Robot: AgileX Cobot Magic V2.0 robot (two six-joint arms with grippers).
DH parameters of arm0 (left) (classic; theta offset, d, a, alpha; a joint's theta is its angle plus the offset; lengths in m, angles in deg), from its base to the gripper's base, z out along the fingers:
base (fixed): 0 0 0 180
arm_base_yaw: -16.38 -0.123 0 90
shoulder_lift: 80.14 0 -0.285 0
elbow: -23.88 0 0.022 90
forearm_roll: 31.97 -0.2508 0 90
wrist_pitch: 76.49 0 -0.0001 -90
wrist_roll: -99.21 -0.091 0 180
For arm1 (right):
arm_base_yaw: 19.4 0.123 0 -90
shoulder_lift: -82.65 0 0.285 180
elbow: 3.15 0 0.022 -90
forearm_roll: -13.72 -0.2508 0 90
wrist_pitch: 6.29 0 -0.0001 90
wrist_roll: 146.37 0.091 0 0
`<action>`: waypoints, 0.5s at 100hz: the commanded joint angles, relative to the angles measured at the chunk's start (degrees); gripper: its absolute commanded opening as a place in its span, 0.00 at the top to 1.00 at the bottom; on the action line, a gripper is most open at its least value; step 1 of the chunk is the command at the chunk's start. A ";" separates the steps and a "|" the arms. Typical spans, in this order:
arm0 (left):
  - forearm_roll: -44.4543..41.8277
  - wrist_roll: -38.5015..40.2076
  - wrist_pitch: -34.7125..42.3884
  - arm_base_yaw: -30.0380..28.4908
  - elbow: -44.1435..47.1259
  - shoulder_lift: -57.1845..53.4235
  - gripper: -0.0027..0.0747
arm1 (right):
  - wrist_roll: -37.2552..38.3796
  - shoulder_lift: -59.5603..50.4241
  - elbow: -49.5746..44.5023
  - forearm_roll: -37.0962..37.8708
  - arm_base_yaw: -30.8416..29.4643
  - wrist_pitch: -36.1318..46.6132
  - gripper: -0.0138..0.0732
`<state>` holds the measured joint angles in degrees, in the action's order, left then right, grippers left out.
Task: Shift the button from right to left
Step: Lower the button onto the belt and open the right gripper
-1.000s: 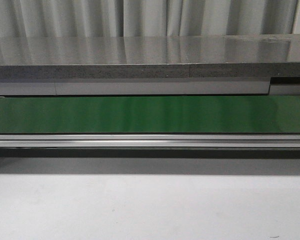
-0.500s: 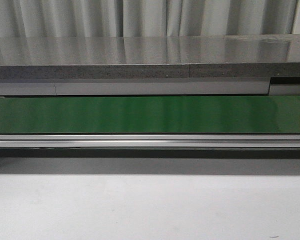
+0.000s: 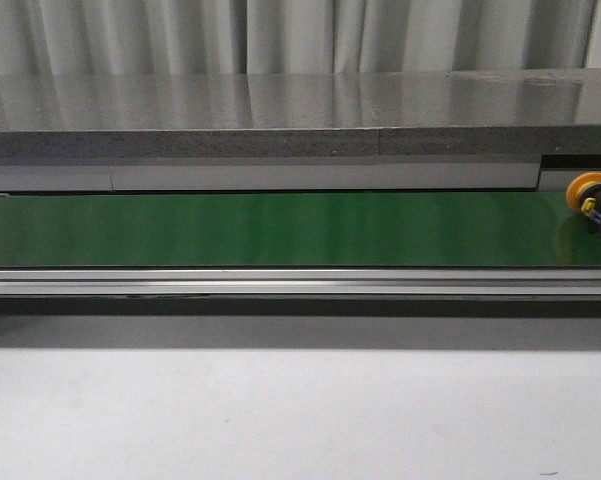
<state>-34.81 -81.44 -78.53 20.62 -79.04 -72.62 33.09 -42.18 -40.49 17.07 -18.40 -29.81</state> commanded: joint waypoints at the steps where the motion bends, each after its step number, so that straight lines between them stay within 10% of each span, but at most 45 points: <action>1: 0.40 0.65 4.55 0.08 2.36 -2.07 0.96 | -0.61 -3.89 -2.76 -1.08 2.42 6.06 0.24; 50: 0.40 0.65 4.55 0.08 2.36 -2.07 0.96 | -0.51 -25.15 -15.42 -2.15 6.14 2.30 0.30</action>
<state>-34.81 -81.44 -78.53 20.62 -79.04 -72.62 33.09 -65.02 -56.70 14.99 -12.36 -30.01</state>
